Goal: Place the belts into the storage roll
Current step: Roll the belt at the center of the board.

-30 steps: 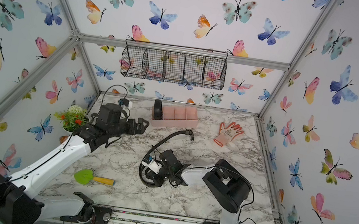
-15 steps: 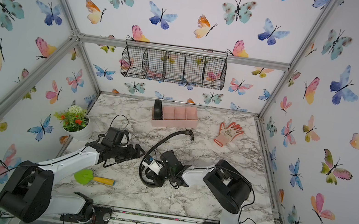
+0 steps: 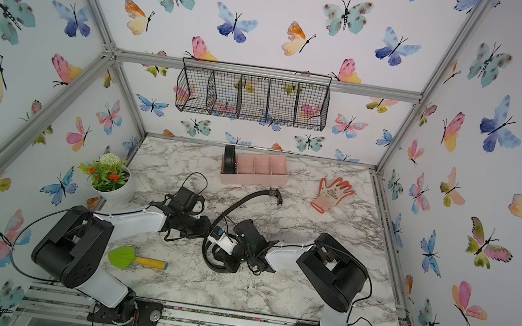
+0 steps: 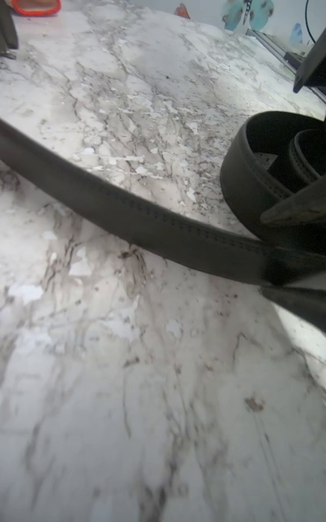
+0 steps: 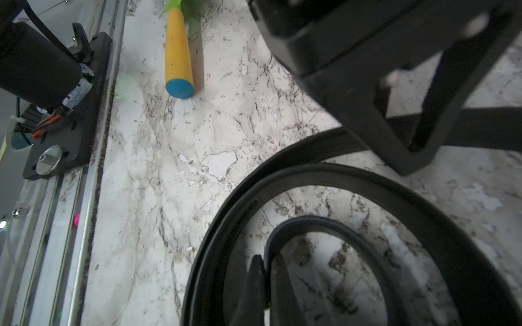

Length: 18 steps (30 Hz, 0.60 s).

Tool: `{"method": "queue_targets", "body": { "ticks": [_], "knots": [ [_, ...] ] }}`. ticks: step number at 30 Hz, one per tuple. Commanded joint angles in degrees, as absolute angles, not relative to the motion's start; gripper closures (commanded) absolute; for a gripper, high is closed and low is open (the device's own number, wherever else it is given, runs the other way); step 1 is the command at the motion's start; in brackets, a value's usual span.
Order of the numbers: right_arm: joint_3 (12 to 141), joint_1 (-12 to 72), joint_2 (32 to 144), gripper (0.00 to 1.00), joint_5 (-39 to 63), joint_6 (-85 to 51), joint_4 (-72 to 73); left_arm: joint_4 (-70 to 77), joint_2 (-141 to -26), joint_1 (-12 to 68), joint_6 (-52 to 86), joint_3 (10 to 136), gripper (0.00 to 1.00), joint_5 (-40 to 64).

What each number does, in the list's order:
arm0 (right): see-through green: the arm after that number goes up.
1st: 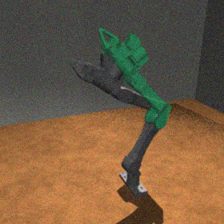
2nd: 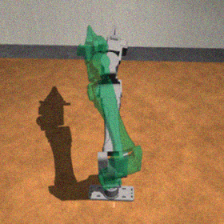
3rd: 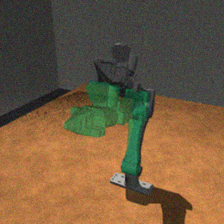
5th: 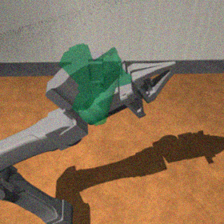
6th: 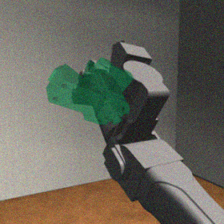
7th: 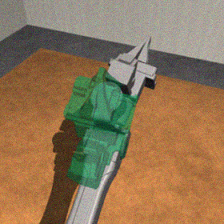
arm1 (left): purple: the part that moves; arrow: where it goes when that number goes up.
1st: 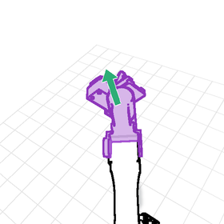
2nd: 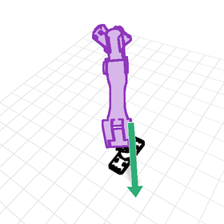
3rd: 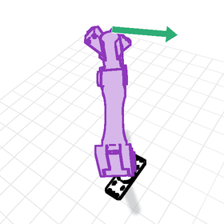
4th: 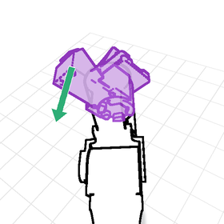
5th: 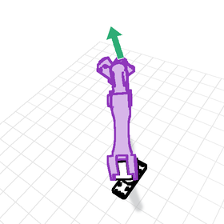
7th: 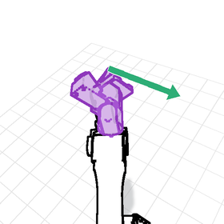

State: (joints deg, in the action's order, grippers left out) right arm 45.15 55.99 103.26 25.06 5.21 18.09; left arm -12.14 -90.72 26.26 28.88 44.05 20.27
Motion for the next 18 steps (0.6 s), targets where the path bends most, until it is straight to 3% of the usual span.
{"method": "queue_targets", "body": {
  "ticks": [1, 8, 18],
  "knots": [
    [44.02, 56.60, 102.69, 0.97, 23.23, 6.46, 10.55, -15.04, -94.02, 26.98, 25.51, 46.52, 0.87, 18.57],
    [45.08, 59.73, 101.18, 0.97, 22.77, 9.62, 6.38, -20.55, -101.98, 28.37, 19.48, 60.58, 0.95, 19.88],
    [45.06, 60.82, 102.87, 0.97, 22.63, 9.07, 8.63, -35.18, -120.61, 34.92, 13.96, 89.78, 0.96, 23.35]
  ]
}}
